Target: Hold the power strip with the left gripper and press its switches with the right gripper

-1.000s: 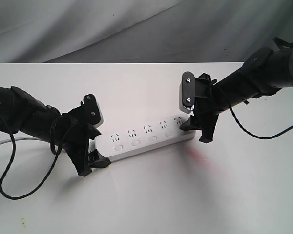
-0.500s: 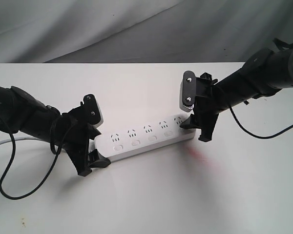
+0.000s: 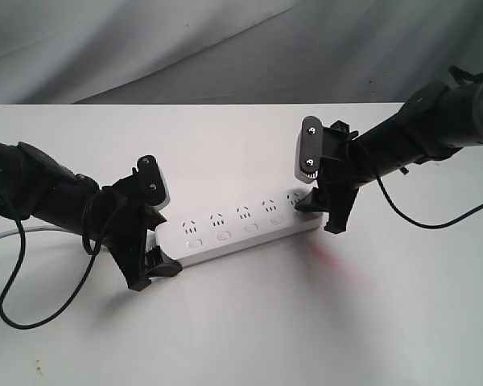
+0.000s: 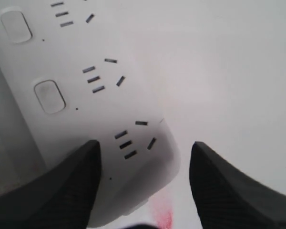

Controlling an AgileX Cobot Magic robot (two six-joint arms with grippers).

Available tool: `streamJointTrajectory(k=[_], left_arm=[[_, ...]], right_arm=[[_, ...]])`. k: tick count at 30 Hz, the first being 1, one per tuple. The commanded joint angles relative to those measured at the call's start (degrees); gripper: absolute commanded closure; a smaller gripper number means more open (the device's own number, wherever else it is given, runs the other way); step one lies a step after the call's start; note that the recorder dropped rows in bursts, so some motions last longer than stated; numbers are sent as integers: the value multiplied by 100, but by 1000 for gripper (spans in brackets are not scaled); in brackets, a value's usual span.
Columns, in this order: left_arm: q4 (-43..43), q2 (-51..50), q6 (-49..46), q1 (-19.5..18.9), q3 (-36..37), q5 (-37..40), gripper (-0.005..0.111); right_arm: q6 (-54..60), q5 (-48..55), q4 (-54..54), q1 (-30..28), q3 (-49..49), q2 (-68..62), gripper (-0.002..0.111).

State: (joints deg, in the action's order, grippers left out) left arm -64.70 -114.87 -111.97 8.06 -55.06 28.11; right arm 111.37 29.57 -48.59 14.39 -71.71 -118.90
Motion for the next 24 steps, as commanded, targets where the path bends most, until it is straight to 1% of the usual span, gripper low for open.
streamJointTrajectory(k=[1,8,19,24], left_arm=[[222,-40,-91,-11,19,-242,39],[222,-40,-91,-11,19,-242,39],[222,-40,-91,-11,19,-242,39],[222,-40,-91,-11,19,-242,39]], right_arm=[[-4,172,173,-21,62,-285,55],[-28,147,107,-21,62,-195,55],[-44,199,-310,-10,52,752,55],[-377,496,-322,-10,52,1014,55]])
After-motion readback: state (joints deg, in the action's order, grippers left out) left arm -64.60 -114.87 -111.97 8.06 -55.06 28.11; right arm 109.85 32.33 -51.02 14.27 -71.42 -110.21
